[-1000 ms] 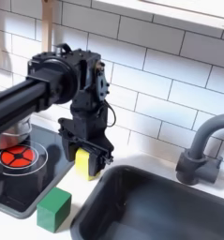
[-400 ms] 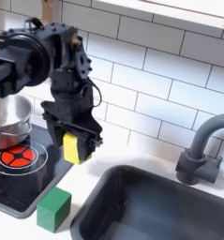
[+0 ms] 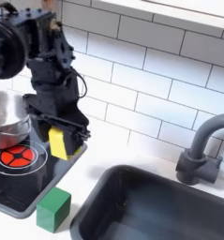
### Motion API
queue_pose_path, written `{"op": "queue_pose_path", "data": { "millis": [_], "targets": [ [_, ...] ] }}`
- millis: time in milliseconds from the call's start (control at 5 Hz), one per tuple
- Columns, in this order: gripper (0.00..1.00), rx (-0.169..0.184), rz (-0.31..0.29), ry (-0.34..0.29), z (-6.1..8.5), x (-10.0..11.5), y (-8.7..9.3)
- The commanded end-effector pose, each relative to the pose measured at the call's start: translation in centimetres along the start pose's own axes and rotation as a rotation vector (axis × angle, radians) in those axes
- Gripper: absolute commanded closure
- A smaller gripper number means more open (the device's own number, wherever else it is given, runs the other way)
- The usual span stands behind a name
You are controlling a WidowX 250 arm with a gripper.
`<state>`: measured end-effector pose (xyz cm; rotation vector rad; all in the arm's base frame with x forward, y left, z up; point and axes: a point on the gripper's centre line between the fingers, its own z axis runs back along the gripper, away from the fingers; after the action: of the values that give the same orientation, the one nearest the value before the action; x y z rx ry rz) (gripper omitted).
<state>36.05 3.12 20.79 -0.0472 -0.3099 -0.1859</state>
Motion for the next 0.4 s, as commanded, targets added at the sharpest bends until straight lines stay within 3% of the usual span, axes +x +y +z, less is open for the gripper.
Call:
{"op": "queue_pose_path", "data": {
  "millis": [0, 200],
  "targets": [
    [1.00, 0.016, 0.110, 0.000, 0.8, -0.9, 2.2],
    [1.00, 0.031, 0.148, -0.009, 1.3, -1.4, 3.3]
  ]
}}
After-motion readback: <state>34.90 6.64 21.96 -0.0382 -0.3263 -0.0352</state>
